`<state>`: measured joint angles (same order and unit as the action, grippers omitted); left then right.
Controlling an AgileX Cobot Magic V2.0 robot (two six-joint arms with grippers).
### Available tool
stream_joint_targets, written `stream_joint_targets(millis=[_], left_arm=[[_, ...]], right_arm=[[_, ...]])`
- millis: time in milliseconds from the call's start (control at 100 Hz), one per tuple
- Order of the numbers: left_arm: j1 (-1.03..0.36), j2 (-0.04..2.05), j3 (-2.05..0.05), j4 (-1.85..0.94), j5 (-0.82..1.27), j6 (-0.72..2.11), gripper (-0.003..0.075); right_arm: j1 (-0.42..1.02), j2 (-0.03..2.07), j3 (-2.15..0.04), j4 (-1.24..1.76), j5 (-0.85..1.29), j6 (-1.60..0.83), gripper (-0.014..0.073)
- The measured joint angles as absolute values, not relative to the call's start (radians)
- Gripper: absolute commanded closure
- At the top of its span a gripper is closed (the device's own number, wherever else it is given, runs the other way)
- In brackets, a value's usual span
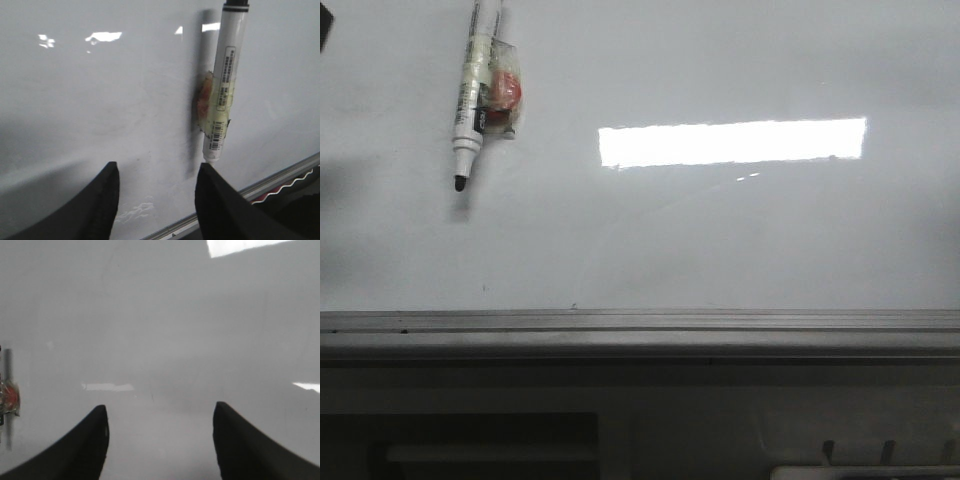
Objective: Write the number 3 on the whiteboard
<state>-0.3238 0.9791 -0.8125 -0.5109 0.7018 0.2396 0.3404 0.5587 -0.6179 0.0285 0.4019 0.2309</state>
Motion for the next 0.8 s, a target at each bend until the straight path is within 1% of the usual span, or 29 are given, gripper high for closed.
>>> stream_joint_targets(millis=[270, 380, 630, 700, 800], left_arm=[[-0.456, 1.119, -0.815, -0.542, 0.613, 0.253, 0.0392], [-0.502, 1.152, -0.817, -0.565, 0.558, 0.254, 0.0407], [-0.525, 1.213, -0.817, -0.595, 0.523, 0.256, 0.0412], [-0.528, 1.224, -0.822, -0.605, 0.523, 0.256, 0.0433], [-0.530, 1.240, -0.825, -0.615, 0.523, 0.256, 0.0491]], right_arm=[[0.340, 0.559, -0.618, 0.027, 0.406, 0.231, 0.0186], [0.340, 0.559, -0.618, 0.027, 0.406, 0.231, 0.0186], [0.340, 0.563, -0.618, 0.027, 0.406, 0.231, 0.0186], [0.340, 0.563, -0.618, 0.027, 0.406, 0.231, 0.0186], [0.340, 0.563, -0.618, 0.027, 0.406, 0.231, 0.0186]])
